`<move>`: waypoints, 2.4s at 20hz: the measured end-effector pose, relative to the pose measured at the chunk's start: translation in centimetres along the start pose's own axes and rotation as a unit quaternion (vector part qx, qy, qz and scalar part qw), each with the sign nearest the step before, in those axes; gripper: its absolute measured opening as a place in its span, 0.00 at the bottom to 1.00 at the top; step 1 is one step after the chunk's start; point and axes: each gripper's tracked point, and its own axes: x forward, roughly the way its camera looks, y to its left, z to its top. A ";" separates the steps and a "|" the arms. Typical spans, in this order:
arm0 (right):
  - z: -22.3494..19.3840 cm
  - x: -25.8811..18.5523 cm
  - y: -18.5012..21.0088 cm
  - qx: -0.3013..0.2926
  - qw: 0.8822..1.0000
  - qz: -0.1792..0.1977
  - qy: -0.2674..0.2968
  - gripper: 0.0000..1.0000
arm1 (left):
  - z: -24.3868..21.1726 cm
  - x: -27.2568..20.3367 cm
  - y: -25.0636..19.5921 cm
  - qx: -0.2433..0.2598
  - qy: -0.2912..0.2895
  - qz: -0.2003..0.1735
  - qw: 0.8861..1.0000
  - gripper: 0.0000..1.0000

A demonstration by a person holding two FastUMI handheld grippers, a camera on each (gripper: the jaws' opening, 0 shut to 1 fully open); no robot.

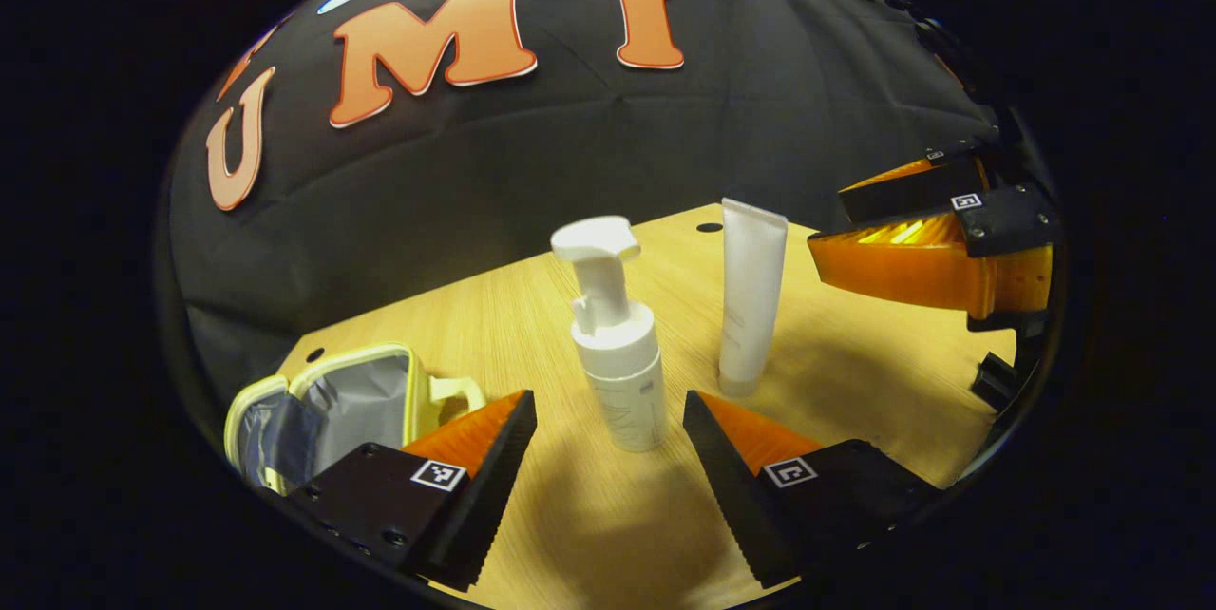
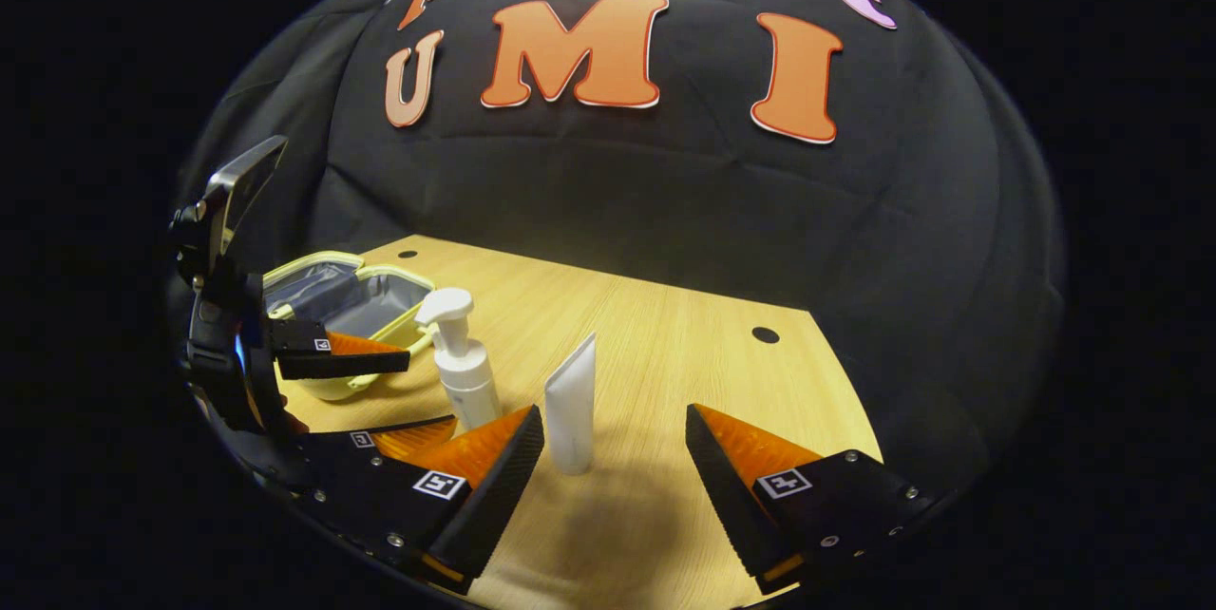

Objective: First open the suitcase, pack the skin care products into it, and then close the suitcase.

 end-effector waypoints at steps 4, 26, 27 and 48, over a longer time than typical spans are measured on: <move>-0.7 1.5 0.0 -0.004 1.000 0.001 0.013 0.95 | -1.6 3.0 -0.4 -0.022 0.010 -0.011 1.000 0.98; -5.9 7.6 2.6 0.007 0.997 0.041 0.069 0.92 | 4.1 2.1 4.0 -0.098 -0.005 0.007 0.995 0.58; -6.1 7.9 2.7 0.008 0.996 0.044 0.072 0.90 | 4.8 1.4 4.5 -0.099 -0.011 0.014 0.995 0.58; 1.7 5.2 5.5 0.050 0.991 0.118 0.027 0.48 | 8.1 -11.7 17.1 -0.127 -0.027 0.158 0.979 0.58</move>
